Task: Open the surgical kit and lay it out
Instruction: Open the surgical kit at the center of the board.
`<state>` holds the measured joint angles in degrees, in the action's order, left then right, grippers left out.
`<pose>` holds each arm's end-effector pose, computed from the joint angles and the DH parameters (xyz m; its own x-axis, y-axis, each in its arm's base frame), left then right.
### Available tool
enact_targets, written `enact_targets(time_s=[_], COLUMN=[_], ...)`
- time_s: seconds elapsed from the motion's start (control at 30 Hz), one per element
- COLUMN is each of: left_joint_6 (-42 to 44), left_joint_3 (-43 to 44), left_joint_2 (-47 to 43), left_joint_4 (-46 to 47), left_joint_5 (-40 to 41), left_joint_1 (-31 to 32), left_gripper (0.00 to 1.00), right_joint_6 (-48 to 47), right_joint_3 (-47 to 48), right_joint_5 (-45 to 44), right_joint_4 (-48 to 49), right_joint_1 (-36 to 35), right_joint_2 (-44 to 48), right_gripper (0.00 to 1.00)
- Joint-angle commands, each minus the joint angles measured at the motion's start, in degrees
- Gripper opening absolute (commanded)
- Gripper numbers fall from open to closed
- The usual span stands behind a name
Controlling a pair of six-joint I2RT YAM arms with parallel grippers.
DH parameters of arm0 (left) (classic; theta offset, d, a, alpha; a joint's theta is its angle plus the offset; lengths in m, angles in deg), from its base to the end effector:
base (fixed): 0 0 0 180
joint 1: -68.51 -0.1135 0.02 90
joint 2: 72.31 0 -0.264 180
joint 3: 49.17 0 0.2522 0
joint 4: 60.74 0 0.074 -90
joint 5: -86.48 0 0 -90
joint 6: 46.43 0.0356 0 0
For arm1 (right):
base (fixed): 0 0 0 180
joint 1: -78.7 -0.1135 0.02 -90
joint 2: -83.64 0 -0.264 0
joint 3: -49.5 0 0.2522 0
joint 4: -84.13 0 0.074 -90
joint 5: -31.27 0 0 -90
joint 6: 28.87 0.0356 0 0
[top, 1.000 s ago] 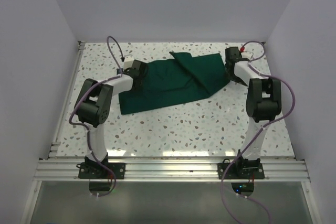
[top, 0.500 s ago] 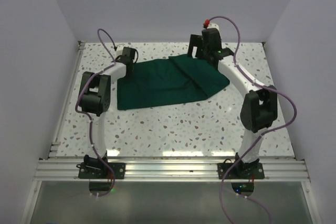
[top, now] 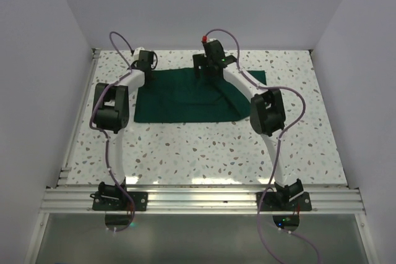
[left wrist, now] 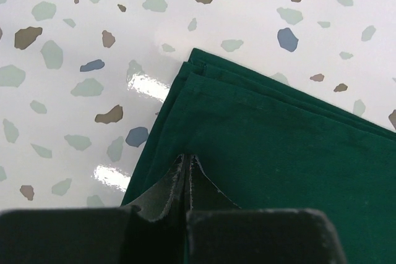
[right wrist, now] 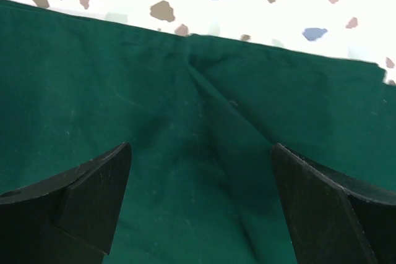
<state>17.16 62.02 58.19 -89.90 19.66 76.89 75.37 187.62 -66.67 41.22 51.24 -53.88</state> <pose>0.4969 -0.0590 0.1510 -0.6081 -0.3237 -0.7249 -0.4407 0.8971 -0.0310 0.4882 0.2482 0.2209 -0.6690 -0.0731 -0.7397 -0.2079 0.9738 0.0918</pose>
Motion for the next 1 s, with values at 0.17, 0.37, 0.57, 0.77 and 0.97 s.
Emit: enact_targets(time_s=[0.17, 0.37, 0.57, 0.77, 0.97], left_joint_6=[-1.36, -1.36, -1.36, -1.45, -1.54], left_joint_3=[-6.11, -6.46, -6.46, -6.02, -5.67], left_joint_2=[-1.47, -1.74, -1.39, -1.12, -0.86], left_joint_4=[1.86, 2.47, 2.92, 3.01, 3.01], left_joint_5=[-4.02, -4.19, -4.28, -4.11, -4.02], left_joint_1=[-1.79, -1.79, -1.79, -1.79, -1.79], left_gripper=[0.00, 0.00, 0.00, 0.00, 0.00], right_joint_6=[-4.92, -6.76, -6.95, -6.59, -5.89], right_joint_3=[8.71, 13.27, 17.50, 13.63, 10.31], right_joint_5=[-5.32, -9.27, -9.11, -10.95, -13.58], right_joint_4=[-1.18, -0.83, -1.88, 0.14, 1.63], right_joint_1=[-0.84, -0.84, -0.84, -0.75, -0.84], right_joint_2=[-3.98, -8.11, -11.72, -9.97, -6.72], right_gripper=[0.98, 0.99, 0.84, 0.21, 0.00])
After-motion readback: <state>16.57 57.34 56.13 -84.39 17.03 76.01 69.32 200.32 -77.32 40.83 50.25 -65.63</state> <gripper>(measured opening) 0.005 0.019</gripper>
